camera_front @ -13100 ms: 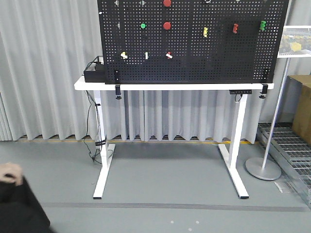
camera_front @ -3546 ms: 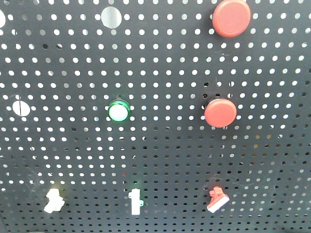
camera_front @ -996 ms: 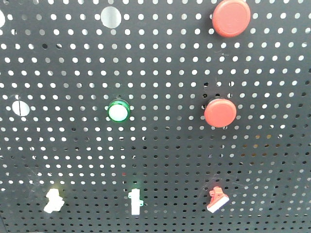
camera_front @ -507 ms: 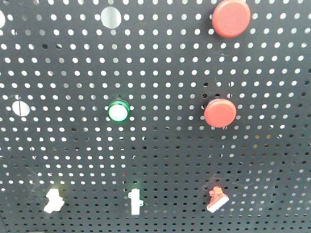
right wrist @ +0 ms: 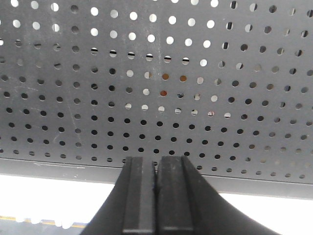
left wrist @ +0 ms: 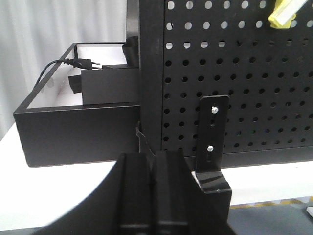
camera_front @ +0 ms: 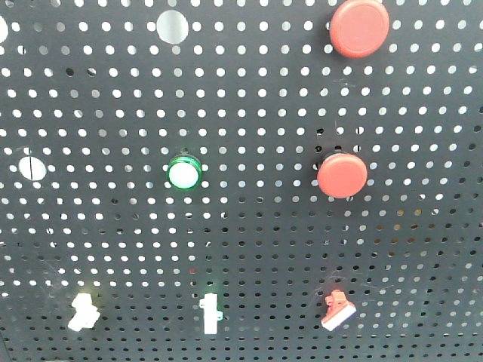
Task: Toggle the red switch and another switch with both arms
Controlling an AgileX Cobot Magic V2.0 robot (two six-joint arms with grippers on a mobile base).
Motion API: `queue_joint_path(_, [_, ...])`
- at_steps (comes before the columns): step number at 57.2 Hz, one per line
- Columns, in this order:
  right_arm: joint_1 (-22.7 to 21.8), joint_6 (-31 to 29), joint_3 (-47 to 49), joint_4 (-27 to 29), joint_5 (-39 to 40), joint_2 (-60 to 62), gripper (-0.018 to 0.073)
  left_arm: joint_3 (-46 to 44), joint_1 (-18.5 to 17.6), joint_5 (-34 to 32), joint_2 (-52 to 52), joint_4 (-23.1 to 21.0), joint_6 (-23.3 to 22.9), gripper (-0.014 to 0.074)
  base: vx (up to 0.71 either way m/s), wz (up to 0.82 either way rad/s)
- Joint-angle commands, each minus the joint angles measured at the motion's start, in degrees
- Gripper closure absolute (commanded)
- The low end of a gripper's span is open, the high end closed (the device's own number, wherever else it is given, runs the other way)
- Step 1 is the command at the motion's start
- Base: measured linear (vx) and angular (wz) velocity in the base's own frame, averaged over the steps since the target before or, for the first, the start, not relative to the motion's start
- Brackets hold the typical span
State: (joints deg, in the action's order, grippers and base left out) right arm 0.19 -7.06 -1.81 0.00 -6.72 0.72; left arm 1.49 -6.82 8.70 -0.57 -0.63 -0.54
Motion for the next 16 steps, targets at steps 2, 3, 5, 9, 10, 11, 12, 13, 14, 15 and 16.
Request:
queue_joint_path(2, [-0.4,-0.3,-0.3,-0.5,4.6,0.6,0.0561,1.1,0.1,-5.2,-1.1,-0.6,-0.5,0.0594,0.0,0.0])
queue_joint_path(3, [-0.4,-0.3,-0.3,-0.5,4.6,0.6,0.0561,1.1,0.1,-5.2,-1.1,-0.6,-0.5,0.0594,0.0,0.0])
queue_joint_path(5, [-0.4,-0.3,-0.3,-0.5,4.6,0.6,0.0561,1.1,0.1,-5.2,-1.1,-0.6,-0.5,0.0594,0.0,0.0])
queue_joint_path(9, [-0.4,-0.2,-0.3,-0.5,4.6,0.6,0.0561,1.1,0.1,-5.2,-1.1,-0.6,-0.5,0.0594,0.0,0.0])
queue_joint_path(10, [-0.4,-0.2,-0.3,-0.5,4.6,0.6,0.0561,1.1,0.1,-5.2,-1.1,-0.6,-0.5,0.0594,0.0,0.0])
queue_joint_path(11, [-0.4,-0.2,-0.3,-0.5,4.6,0.6,0.0561,1.1,0.1,-5.2,-1.1,-0.6,-0.5,0.0594,0.0,0.0])
queue_joint_path(12, [-0.4,-0.2,-0.3,-0.5,4.6,0.6,0.0561,1.1,0.1,-5.2,-1.1,-0.6,-0.5,0.0594,0.0,0.0])
queue_joint_path(13, [-0.4,-0.2,-0.3,-0.5,4.6,0.6,0.0561,1.1,0.1,-5.2,-1.1,-0.6,-0.5,0.0594,0.0,0.0])
queue_joint_path(14, [-0.4,-0.2,-0.3,-0.5,4.6,0.6,0.0561,1.1,0.1,-5.2,-1.1,-0.6,-0.5,0.0594,0.0,0.0])
queue_joint_path(15, [-0.4,-0.2,-0.3,-0.5,4.6,0.6,0.0561,1.1,0.1,-5.2,-1.1,-0.6,-0.5,0.0594,0.0,0.0])
queue_joint_path(16, [-0.4,-0.2,-0.3,-0.5,4.6,0.6,0.0561,1.1,0.1,-5.2,-1.1,-0.6,-0.5,0.0594,0.0,0.0])
